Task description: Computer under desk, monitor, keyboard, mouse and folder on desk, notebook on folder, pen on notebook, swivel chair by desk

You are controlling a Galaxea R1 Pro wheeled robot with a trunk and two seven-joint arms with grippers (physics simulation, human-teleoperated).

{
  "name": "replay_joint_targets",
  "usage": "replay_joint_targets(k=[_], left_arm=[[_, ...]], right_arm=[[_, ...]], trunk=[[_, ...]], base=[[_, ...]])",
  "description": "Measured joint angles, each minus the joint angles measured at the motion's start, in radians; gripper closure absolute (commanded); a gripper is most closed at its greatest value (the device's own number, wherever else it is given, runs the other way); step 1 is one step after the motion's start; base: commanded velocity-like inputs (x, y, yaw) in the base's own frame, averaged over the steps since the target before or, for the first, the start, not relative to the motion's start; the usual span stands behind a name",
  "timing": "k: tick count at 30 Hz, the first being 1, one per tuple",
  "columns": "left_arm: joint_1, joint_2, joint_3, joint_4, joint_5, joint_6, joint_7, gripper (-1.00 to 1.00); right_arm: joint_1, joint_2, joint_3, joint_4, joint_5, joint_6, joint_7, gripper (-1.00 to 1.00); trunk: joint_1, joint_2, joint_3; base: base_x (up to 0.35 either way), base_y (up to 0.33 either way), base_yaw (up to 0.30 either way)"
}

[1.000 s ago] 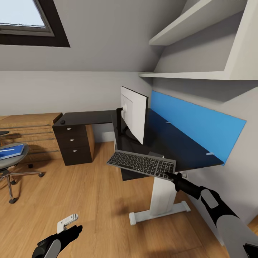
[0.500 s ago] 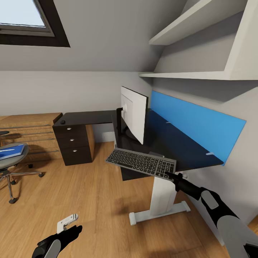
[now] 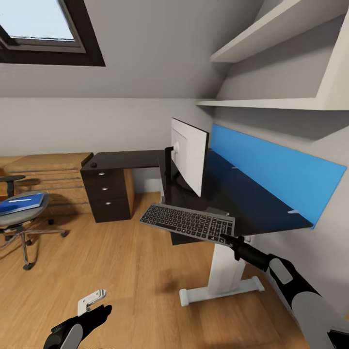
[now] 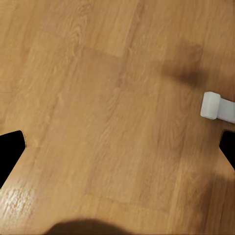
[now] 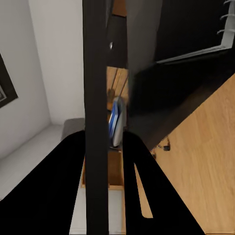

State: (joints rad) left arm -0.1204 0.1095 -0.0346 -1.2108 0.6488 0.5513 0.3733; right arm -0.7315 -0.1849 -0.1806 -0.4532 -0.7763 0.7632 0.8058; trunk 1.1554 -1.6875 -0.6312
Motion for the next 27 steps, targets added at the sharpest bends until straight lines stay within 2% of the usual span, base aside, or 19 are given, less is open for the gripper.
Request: replay_joint_targets(k=[9,13,18,20,27], left_arm=[[0.000,-0.001,-0.005,0.034,-0.002,0.000,-0.001,-1.00],[0.000,-0.002,-0.008,0.051,-0.003,-0.001,-0.001,-1.00],[0.000,-0.003,-0.010,0.065,-0.004,-0.002,-0.003,-1.00],[0.000,-0.003,-0.010,0.067,-0.004,-0.002,-0.003,-1.00],[0.000,-0.003,-0.009,0.068,-0.006,-0.002,-0.003,-1.00]], right_arm=[[-0.001,0.013,0.005,-0.009,0.006,-0.002,0.001,1.00],[-0.001,0.014,0.046,-0.031,0.005,0.003,0.005,1.00],[0.000,0.014,0.084,-0.055,0.007,0.013,0.072,1.00],[0.000,0.015,0.125,-0.056,0.003,0.011,0.088,1.00],[0.000,0.016,0.136,-0.049,-0.006,0.004,0.101,1.00]], trunk=[[0.000,0.000,0.009],[0.000,0.000,0.013],[0.000,0.000,0.014],[0.000,0.000,0.014],[0.000,0.000,0.014]], base=[[0.000,0.000,0.214],[0.000,0.000,0.171],[0.000,0.000,0.028],[0.000,0.000,0.004],[0.000,0.000,0.000]])
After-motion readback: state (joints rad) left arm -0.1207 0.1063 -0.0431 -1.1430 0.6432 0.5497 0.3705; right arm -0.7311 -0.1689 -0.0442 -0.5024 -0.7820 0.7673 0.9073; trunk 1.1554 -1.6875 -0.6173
